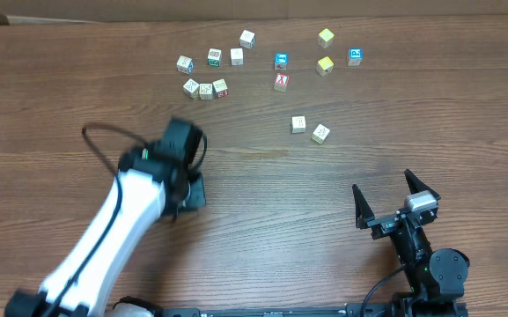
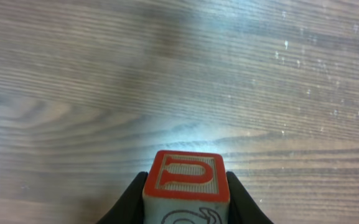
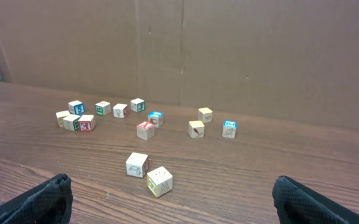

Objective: Form a tower
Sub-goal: 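Lower the red U block onto the table and open the left gripper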

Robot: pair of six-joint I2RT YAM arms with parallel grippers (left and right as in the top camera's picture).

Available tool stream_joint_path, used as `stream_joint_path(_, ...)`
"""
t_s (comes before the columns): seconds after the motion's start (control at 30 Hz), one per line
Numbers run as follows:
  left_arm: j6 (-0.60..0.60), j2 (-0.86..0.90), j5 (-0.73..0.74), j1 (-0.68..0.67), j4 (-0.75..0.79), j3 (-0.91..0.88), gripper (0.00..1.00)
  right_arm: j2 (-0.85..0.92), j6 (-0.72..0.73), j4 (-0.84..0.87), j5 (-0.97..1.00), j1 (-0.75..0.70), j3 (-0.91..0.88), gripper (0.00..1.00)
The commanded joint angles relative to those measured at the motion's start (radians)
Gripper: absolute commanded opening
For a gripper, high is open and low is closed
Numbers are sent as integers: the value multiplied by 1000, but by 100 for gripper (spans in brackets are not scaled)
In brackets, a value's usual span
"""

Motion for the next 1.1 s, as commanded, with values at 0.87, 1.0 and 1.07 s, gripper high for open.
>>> stream_joint_path(0.87, 37, 211, 50, -100, 232, -190, 39, -10, 10, 6, 10, 5, -10, 100)
stream_joint_path(1.0, 41, 211, 48, -100, 236, -190, 40, -10, 10, 6, 10, 5, -10, 100)
stream_joint_path(1.07, 49, 211, 48, -100, 246, -190, 40, -10, 10, 6, 10, 5, -10, 100)
